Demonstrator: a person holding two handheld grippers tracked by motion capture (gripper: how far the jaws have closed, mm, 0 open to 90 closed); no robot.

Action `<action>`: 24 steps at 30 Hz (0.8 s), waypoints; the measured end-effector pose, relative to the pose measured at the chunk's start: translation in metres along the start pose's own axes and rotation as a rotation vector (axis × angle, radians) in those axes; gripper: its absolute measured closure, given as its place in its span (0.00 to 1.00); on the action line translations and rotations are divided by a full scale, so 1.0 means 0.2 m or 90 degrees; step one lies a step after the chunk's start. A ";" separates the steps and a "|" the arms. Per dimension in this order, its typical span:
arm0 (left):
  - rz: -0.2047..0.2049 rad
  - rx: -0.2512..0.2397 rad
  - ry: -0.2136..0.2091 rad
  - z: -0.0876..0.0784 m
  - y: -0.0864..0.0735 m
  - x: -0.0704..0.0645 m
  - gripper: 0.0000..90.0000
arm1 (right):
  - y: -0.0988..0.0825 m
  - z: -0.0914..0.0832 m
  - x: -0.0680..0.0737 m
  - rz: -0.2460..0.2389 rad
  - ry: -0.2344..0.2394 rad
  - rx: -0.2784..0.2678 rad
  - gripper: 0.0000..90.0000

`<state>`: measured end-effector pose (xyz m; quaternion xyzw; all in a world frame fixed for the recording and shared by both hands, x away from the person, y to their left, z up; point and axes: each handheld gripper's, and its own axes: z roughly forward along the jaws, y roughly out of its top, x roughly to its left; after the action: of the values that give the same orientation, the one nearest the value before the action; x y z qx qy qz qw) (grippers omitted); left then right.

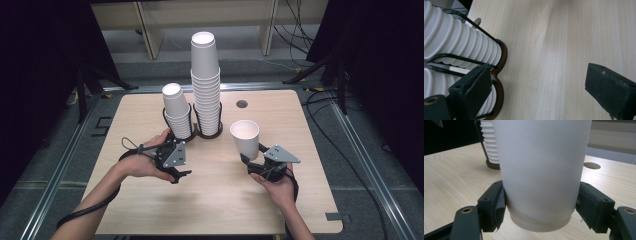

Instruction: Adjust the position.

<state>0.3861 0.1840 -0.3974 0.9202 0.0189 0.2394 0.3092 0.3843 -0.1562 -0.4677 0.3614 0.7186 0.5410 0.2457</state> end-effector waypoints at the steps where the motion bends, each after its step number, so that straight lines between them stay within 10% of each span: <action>1: -0.010 -0.010 0.005 0.00 -0.01 -0.01 0.08 | 0.00 0.00 0.01 0.005 0.000 -0.002 0.32; 15: -0.258 -0.181 0.038 -0.10 -0.20 -0.15 0.07 | 0.01 0.11 0.23 -0.002 0.105 -0.024 0.32; 24: -0.347 -0.238 0.090 -0.22 -0.37 -0.25 0.06 | 0.02 0.23 0.42 -0.039 0.167 -0.012 0.32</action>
<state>0.3297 0.2597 -0.4308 0.7896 0.2417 0.2107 0.5231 0.3669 -0.0615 -0.4736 0.2633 0.7501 0.5825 0.1695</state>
